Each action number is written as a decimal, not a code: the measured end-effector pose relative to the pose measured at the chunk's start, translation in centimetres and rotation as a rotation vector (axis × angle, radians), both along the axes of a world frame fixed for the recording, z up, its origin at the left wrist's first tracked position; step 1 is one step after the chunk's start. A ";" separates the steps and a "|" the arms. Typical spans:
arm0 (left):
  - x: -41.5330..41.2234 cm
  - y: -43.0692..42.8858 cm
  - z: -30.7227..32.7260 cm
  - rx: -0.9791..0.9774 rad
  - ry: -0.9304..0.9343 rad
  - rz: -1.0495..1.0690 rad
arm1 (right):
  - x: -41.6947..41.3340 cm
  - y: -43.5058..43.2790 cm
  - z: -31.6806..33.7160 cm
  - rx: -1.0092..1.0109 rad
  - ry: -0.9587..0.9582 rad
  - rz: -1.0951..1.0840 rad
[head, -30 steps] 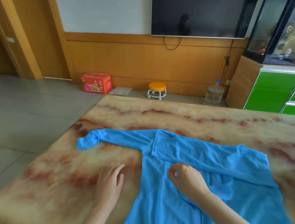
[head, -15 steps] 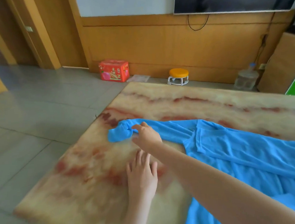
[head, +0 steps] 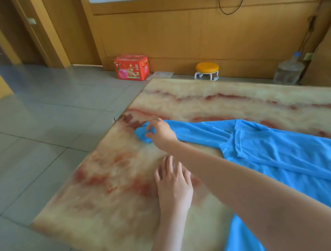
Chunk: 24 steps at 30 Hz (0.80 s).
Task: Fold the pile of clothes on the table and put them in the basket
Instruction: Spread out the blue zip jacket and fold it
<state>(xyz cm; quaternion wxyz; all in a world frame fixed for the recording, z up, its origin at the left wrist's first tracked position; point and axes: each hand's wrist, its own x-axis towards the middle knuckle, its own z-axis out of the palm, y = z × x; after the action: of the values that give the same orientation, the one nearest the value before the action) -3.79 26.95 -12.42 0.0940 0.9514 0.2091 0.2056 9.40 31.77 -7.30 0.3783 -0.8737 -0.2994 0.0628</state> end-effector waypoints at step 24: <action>3.3 0.7 0.6 -0.304 0.291 0.040 | 1.1 -44.9 6.0 0.587 0.446 -0.775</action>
<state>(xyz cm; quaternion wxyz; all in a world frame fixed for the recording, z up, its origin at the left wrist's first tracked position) -0.49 27.66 -11.85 0.2010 0.9416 0.2680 0.0338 10.45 -13.12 -1.26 0.6568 -0.7429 0.1280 0.0163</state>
